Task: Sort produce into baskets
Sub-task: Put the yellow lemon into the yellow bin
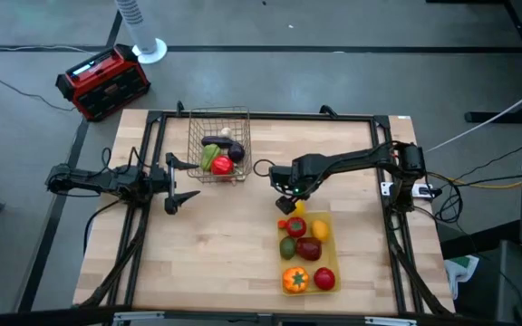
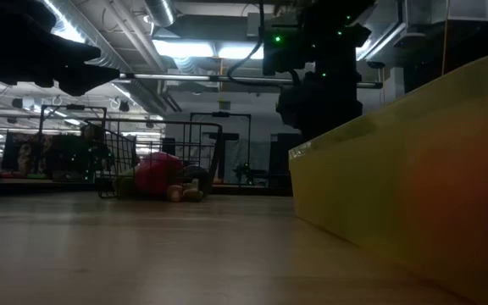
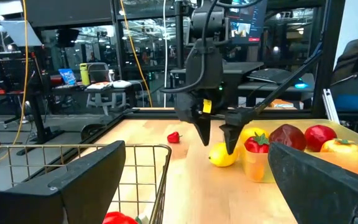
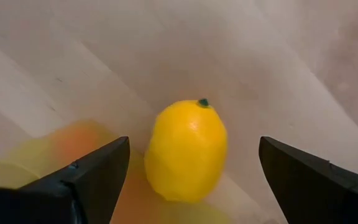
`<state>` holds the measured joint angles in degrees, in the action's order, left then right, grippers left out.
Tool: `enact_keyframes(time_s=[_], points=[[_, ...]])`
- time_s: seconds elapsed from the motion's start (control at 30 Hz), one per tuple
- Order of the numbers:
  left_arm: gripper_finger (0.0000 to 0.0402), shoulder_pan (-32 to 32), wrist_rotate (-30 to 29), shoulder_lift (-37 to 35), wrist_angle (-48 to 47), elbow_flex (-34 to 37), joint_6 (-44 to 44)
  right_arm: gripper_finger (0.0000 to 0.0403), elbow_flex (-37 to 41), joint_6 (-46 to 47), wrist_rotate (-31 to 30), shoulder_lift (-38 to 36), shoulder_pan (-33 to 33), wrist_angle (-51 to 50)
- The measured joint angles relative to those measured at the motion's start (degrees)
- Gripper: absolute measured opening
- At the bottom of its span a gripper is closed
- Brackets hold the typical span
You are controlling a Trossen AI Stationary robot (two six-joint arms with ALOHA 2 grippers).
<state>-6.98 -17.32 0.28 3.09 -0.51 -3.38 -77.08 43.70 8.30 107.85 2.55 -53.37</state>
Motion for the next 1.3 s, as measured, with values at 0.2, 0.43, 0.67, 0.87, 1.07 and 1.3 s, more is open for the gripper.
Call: enact_keyframes(time_s=[0.2,0.43,0.67,0.87,1.07,1.3], points=[[0.0392,0.01,0.00,0.02,0.00,0.00,0.00,0.0353,1.65,0.04,0.93,0.00,0.02,3.70],[0.0392,0.00,0.00,0.02,0.00,0.00,0.00,0.0353,5.52,0.20,0.96,0.00,0.07,5.43],[0.0392,0.02,0.00,0.02,0.00,0.00,0.00,0.0347,7.76,-0.22,1.44,0.00,0.11,5.83],[0.0392,0.01,0.00,0.02,0.00,0.00,0.01,0.0290,8.16,-0.28,1.68,0.00,0.09,6.31],[0.0392,0.02,0.00,0.02,0.00,0.00,0.06,0.0224,8.18,-0.65,1.66,0.00,0.09,7.76],[0.0392,0.02,0.00,0.02,0.00,0.00,0.04,0.0204,8.10,-2.19,1.61,0.00,0.09,7.87]])
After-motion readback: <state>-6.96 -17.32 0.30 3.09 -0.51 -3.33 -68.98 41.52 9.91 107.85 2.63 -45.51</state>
